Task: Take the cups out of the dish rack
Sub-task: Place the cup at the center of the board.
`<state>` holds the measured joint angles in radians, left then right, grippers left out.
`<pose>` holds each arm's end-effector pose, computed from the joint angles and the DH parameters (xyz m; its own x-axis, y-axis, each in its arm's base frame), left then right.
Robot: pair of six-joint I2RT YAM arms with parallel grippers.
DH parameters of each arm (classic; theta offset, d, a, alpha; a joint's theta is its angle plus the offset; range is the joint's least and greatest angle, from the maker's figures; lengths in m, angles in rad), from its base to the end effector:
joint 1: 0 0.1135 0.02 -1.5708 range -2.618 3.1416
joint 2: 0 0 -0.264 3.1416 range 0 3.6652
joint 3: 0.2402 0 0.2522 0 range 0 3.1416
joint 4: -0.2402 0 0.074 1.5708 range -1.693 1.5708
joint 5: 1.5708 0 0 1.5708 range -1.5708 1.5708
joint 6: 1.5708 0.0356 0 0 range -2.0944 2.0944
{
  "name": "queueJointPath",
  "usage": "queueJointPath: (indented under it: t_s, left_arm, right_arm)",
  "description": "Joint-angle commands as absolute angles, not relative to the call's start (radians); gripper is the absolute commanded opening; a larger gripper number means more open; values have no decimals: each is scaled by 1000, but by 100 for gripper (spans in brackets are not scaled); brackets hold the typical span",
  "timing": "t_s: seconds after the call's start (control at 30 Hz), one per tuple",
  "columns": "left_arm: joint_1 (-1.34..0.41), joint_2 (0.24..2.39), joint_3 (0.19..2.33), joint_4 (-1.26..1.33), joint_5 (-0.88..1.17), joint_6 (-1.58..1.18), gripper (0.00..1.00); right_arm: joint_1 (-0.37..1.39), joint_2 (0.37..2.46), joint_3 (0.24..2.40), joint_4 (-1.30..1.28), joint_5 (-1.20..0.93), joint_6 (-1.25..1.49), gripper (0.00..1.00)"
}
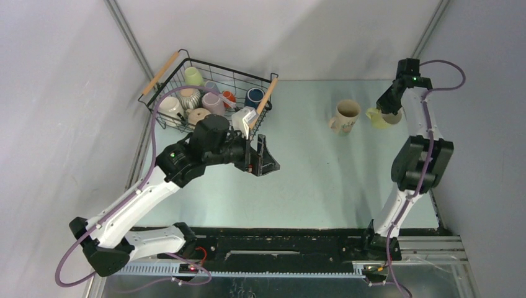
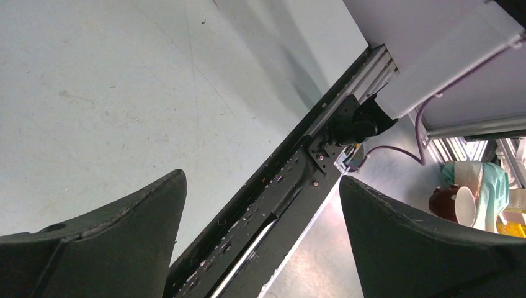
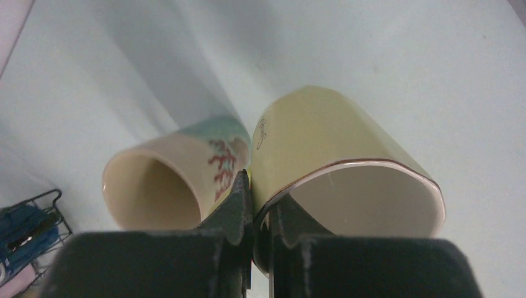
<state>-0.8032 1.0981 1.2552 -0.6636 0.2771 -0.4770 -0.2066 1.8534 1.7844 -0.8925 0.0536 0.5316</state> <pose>0.1506 -0.1701 0.3936 -0.6933 0.0825 -0.7159 0.6078 0.6007 -0.5194 0.3958 -0.0849 0.3202 -0.5728 0.6372 -0.5156 0.6093 0.7518 0.2522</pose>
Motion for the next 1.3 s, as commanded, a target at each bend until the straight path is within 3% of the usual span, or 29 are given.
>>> queueJointPath:
  t_s: [0.0,0.4,0.8,1.17,1.27]
  left_arm:
    - [-816,1069,1239,-655,289,-446,100]
    - [-816,1068,1244,-672,292,-451,100]
    - [-819,1071,1235,-673,290,-452,100]
    - [-818,1070,1208,-676,277,-442,100]
    - [-819,1070,1200,-676,276,-446,100]
  right_arm:
    - [-215,1970,1976,-889,70,506,0]
    - [-194,2209,2186,-1003,134,481,0]
    - [-155,2266,2179,-1031,156,451,0]
    - [-127,2258,2178,-1049,162,449,50]
    - [-127,2236,2186,-1053,153,457,60]
